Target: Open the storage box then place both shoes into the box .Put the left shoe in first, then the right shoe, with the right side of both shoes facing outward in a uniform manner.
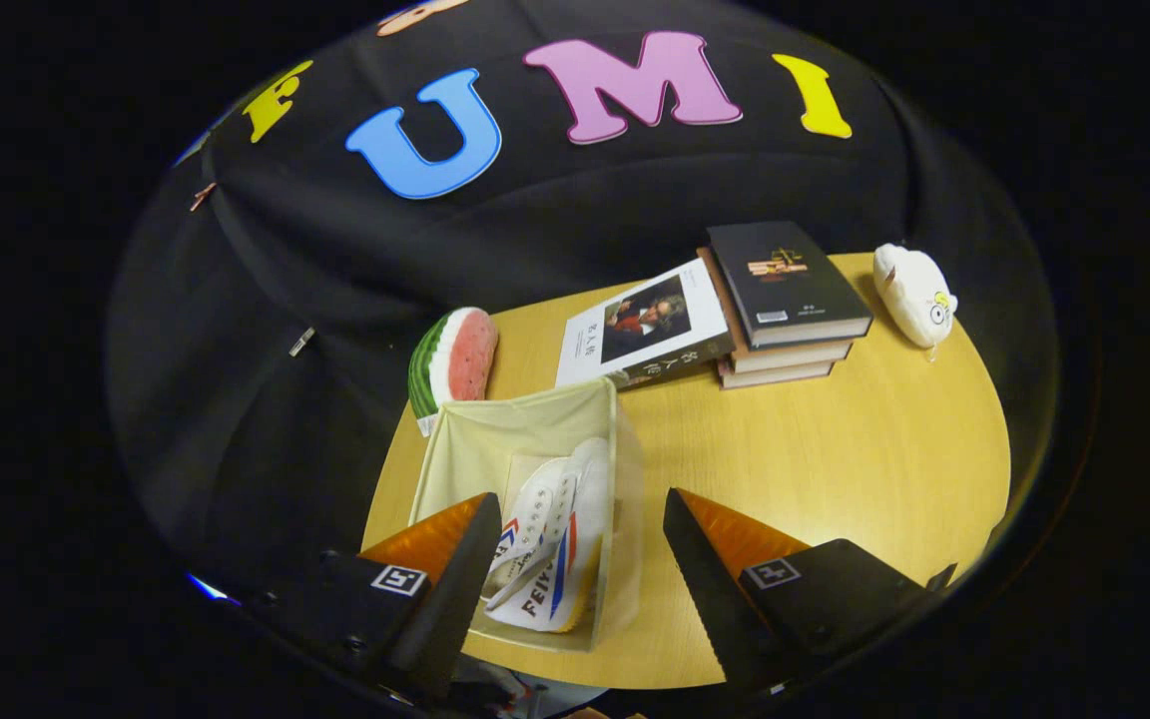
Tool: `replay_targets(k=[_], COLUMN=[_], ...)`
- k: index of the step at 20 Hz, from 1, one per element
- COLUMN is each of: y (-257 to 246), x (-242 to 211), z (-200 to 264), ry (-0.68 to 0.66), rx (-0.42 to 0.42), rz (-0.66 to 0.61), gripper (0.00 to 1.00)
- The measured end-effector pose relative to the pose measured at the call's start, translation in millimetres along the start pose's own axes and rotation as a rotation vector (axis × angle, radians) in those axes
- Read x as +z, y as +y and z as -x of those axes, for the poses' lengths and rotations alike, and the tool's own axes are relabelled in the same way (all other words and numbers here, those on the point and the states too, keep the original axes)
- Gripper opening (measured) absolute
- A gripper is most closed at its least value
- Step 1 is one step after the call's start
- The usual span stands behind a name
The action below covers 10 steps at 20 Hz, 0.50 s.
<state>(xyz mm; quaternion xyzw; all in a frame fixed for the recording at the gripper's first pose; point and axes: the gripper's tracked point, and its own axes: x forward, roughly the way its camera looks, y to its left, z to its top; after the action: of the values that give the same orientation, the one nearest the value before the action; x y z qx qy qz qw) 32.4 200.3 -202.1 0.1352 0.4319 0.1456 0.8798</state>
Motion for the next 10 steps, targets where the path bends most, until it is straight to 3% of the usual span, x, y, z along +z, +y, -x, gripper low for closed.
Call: replay_targets(k=[10], y=[-41], x=[135], z=[146], ry=[-0.549], rx=[-0.143], rz=[0.134], gripper=[0.99])
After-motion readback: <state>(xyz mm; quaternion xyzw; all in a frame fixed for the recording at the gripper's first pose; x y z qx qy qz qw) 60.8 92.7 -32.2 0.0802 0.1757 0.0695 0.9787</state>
